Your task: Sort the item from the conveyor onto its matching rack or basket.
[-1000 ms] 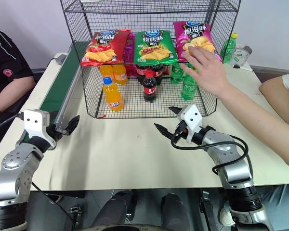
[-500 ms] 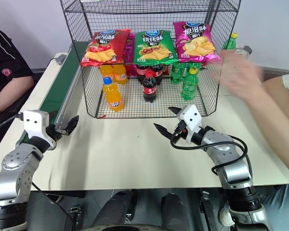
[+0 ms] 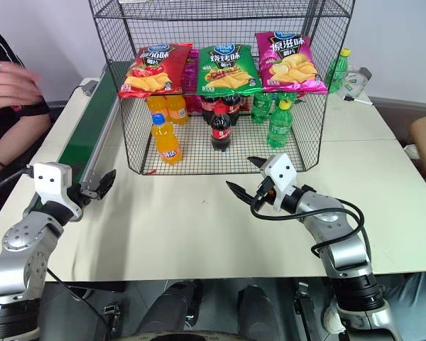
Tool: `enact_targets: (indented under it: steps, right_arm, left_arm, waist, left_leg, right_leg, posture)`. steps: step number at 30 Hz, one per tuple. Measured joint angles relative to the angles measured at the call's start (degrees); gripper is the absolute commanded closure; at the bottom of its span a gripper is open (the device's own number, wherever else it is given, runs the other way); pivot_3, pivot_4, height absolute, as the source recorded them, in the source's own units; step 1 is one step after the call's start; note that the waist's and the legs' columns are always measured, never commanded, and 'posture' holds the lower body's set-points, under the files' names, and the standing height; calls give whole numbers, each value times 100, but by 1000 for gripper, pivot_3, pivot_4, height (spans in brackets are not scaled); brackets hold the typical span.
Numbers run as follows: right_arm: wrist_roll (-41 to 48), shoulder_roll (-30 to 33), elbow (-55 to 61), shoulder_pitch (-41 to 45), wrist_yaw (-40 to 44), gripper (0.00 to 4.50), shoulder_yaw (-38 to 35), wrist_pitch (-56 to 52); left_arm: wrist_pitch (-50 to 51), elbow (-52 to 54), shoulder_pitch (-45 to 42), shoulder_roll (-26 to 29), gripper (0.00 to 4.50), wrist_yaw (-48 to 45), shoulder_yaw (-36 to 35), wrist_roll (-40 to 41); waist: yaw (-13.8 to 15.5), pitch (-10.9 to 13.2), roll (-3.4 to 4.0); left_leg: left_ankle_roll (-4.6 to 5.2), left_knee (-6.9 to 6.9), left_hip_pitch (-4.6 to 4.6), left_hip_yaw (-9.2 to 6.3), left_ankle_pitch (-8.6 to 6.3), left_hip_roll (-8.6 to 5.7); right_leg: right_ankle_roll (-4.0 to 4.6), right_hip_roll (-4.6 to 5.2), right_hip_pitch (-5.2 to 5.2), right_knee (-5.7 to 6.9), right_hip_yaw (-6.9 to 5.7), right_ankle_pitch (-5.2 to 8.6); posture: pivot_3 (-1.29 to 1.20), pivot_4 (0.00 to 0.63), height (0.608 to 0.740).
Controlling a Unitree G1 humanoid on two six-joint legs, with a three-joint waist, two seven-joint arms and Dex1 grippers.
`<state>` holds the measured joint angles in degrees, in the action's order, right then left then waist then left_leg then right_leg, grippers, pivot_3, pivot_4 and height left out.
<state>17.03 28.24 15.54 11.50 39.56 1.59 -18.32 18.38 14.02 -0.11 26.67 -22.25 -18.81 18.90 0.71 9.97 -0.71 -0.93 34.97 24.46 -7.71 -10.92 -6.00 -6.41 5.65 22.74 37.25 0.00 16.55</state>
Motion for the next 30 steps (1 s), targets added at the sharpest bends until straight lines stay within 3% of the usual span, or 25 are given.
enact_targets:
  steps: [30]
  right_arm:
    - [0,-12,-23,45,61,0,35,10]
  left_arm:
    - [-45,-46,48,-17,80,85,-6,-20]
  waist:
    - [0,0,0]
  left_leg:
    - [-1,-3,0,0,-1,0]
  right_leg:
    - [0,1,0,-3,0,0]
  posture:
    - [0,150,740]
